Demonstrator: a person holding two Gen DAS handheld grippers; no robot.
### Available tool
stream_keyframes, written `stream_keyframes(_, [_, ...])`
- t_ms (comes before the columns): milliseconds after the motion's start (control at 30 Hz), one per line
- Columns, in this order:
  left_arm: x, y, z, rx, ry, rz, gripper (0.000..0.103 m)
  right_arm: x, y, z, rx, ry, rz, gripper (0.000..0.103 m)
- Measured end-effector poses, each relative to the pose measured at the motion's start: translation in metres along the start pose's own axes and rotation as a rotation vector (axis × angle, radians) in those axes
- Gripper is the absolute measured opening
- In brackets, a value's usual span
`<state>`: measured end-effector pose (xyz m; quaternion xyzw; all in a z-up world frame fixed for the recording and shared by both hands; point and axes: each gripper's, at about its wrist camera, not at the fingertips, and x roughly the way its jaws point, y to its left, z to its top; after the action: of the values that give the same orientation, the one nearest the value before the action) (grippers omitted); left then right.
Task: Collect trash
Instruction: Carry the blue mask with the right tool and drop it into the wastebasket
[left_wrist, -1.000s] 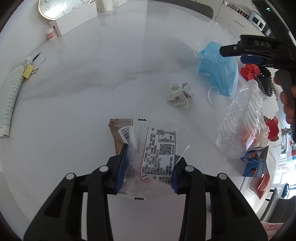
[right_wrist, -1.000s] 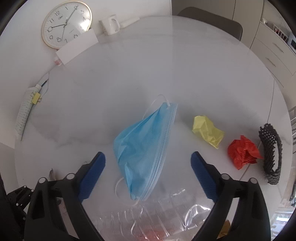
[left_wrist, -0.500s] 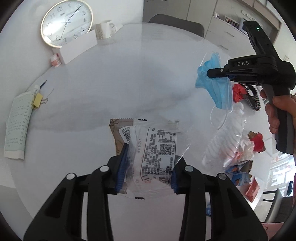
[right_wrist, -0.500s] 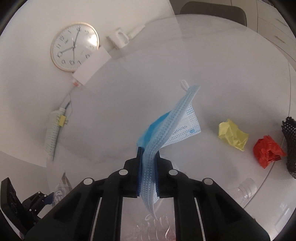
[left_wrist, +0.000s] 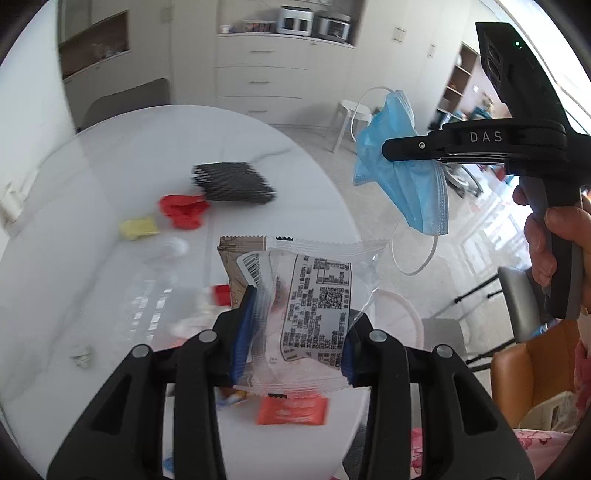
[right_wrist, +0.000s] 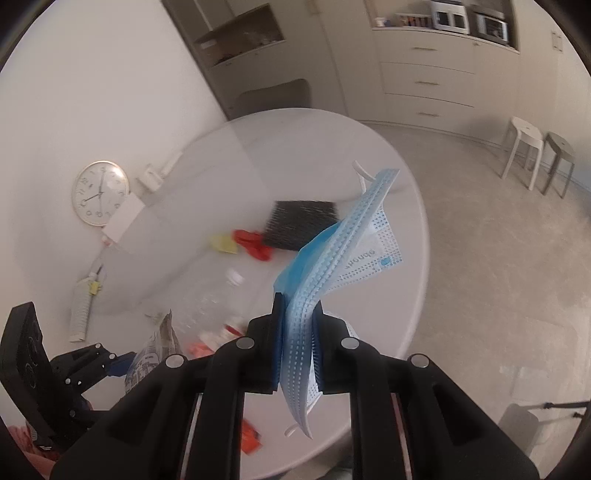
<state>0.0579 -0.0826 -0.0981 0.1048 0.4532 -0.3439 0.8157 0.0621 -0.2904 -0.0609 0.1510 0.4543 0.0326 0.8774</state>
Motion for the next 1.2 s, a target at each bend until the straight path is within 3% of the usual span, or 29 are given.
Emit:
stream_keyframes(200, [0.076, -0.109, 0.006, 0.094, 0.114, -0.146, 0.038, -0.038, -0.111, -0.068, 0.122, 0.046, -0.112, 0.016])
stream_keyframes(333, [0.134, -0.145, 0.001, 0.073, 0.231, -0.209, 0.038, -0.04, -0.156, -0.1, 0.185, 0.083, -0.124, 0.016])
stream_keyframes(433, [0.156, -0.162, -0.006, 0.073, 0.287, -0.22, 0.041, -0.034, -0.177, -0.115, 0.196, 0.11, -0.117, 0.016])
stream_keyframes(633, [0.154, -0.179, -0.008, 0.085, 0.278, -0.196, 0.063, -0.024, -0.202, -0.138, 0.215, 0.14, -0.06, 0.017])
stream_keyframes(867, [0.13, -0.172, -0.002, 0.033, 0.229, -0.149, 0.072, 0.002, -0.204, -0.157, 0.185, 0.194, -0.001, 0.018])
stream_keyframes(1033, [0.095, -0.148, 0.004, 0.008, 0.158, -0.016, 0.084, 0.031, -0.196, -0.175, 0.176, 0.268, 0.031, 0.025])
stream_keyframes(1133, [0.079, -0.133, 0.007, -0.013, 0.135, 0.04, 0.085, 0.051, -0.189, -0.189, 0.161, 0.325, 0.024, 0.045])
stream_keyframes(1200, [0.068, -0.118, 0.007, -0.039, 0.125, 0.068, 0.089, 0.063, -0.182, -0.195, 0.148, 0.352, 0.003, 0.067])
